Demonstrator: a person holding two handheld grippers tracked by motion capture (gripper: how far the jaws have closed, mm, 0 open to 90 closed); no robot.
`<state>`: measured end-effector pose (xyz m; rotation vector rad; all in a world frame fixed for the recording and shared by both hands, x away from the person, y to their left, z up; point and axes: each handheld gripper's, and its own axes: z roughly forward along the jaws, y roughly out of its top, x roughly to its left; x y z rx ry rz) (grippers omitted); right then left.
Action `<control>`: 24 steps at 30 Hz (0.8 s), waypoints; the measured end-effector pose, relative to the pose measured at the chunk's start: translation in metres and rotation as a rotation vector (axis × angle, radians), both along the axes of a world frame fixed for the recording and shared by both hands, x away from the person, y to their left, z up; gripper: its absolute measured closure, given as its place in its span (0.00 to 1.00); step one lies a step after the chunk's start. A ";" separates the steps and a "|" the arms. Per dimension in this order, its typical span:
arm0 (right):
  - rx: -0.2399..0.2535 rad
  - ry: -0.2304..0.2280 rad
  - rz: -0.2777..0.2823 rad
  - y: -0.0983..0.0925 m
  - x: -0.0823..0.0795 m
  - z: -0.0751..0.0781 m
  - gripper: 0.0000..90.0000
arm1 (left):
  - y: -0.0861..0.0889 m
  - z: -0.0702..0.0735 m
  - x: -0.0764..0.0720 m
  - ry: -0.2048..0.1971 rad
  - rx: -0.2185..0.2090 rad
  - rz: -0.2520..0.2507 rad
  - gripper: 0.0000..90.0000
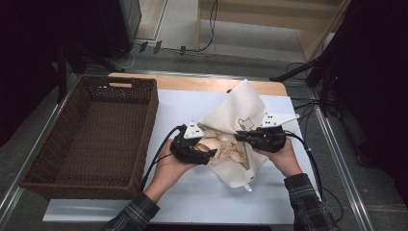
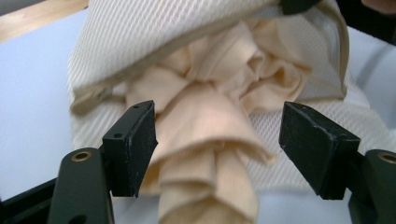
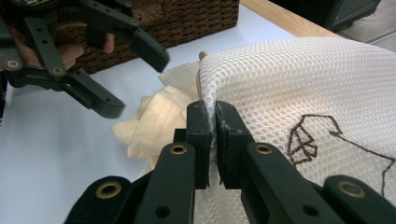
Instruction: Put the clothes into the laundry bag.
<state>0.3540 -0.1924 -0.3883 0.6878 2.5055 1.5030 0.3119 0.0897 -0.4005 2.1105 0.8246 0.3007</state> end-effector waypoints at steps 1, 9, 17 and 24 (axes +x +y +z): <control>0.000 0.000 0.001 0.000 0.000 0.000 0.95 | 0.003 -0.002 -0.003 0.004 0.003 0.001 0.30; -0.003 -0.004 0.004 0.000 0.000 0.000 0.95 | 0.008 -0.030 -0.011 0.046 0.103 -0.016 0.25; -0.002 -0.001 0.005 0.002 -0.001 -0.001 0.95 | 0.001 -0.048 -0.002 0.073 0.116 -0.072 0.68; -0.001 0.001 0.005 0.003 0.000 -0.002 0.95 | -0.007 -0.043 0.001 0.083 0.048 -0.120 0.95</control>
